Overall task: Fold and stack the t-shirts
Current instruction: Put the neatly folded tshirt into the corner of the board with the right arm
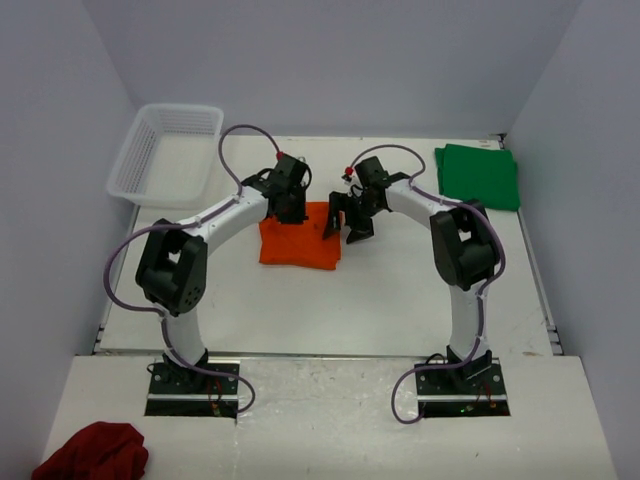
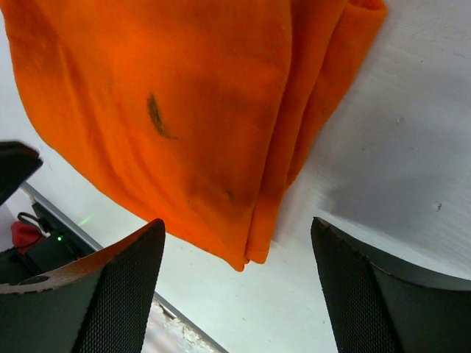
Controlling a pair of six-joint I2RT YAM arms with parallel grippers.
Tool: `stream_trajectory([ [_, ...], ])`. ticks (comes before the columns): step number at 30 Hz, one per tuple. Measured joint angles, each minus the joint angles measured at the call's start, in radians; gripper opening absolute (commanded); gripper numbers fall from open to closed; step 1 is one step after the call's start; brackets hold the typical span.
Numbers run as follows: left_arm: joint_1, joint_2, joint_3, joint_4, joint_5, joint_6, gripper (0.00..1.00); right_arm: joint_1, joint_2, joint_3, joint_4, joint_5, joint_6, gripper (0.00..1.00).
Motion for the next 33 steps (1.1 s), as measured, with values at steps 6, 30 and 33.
stream_trajectory([
  [6, 0.002, 0.067, -0.002, -0.055, -0.125, -0.027, 0.00, -0.002, 0.030, -0.009, 0.016, -0.010, 0.021, 0.80],
  [30, 0.051, 0.137, -0.064, -0.024, -0.119, -0.068, 0.00, 0.022, 0.143, 0.131, -0.025, -0.109, 0.084, 0.73],
  [33, 0.051, 0.130, -0.074, -0.015, -0.116, -0.068, 0.00, 0.029, 0.150, 0.142, -0.028, -0.107, 0.086, 0.69],
])
